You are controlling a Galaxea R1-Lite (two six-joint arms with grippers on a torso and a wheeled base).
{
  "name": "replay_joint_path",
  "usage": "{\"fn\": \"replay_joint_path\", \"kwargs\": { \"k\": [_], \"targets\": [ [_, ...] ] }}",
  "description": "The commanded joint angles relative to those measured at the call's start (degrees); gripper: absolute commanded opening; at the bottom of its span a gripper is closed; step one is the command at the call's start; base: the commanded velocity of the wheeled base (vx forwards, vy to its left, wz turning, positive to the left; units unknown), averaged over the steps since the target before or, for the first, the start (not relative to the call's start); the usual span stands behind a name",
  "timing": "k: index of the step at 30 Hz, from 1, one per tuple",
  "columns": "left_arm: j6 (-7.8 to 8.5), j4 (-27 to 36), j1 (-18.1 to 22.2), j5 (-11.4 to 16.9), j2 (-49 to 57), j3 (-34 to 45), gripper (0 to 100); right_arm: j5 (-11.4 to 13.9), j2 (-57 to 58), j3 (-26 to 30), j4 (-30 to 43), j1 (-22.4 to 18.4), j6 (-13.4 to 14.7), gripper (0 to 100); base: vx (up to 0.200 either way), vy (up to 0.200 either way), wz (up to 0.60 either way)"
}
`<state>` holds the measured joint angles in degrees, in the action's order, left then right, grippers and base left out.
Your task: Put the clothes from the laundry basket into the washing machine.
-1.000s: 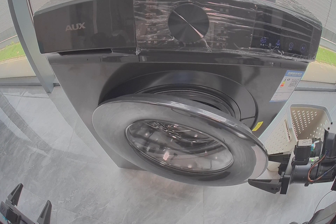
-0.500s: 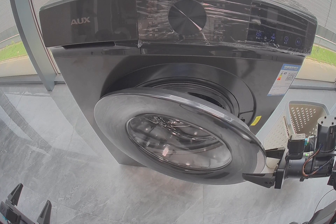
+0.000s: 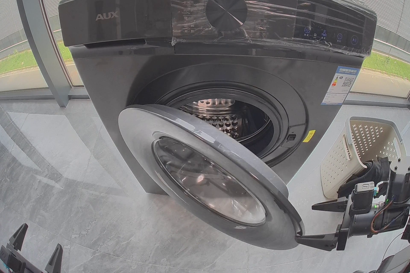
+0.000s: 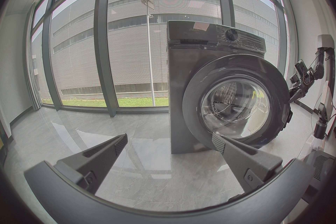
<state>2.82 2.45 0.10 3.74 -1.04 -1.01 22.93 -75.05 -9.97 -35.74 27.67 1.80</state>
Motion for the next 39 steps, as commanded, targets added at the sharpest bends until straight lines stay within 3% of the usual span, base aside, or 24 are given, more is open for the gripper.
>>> {"fn": "replay_joint_path", "kwargs": {
  "k": [1,9,17,23,28,33,39],
  "targets": [
    [0.0,0.01,-0.01,0.04,1.04,1.01,100,-0.34,-1.07,-2.16,-0.56,-1.31,0.39,100,0.0,0.0,0.0],
    [-0.09,0.01,-0.01,0.04,1.04,1.01,100,-0.61,-7.75,-2.51,-6.09,-0.43,0.22,100,0.0,0.0,0.0],
    [-0.09,0.01,-0.01,0.04,1.04,1.01,100,-0.61,-7.75,-0.57,-6.97,0.28,0.22,100,-0.075,0.0,0.0],
    [0.08,0.01,-0.01,0.04,1.04,1.01,100,-0.61,-6.61,3.03,-6.97,3.0,0.22,100,-0.2,0.0,0.0],
    [0.0,0.01,-0.01,0.04,1.04,1.01,100,-0.61,-3.97,4.87,-6.97,5.46,0.39,100,0.0,0.0,0.0],
    [0.0,0.01,-0.01,0.04,1.04,1.01,100,-0.61,-2.56,4.35,-6.97,3.88,0.48,100,0.0,0.0,0.0],
    [0.17,0.01,-0.01,0.04,1.04,1.01,100,-1.4,-3.53,2.41,-6.97,-1.48,0.13,100,-0.133,0.0,0.0]
  ]
}}
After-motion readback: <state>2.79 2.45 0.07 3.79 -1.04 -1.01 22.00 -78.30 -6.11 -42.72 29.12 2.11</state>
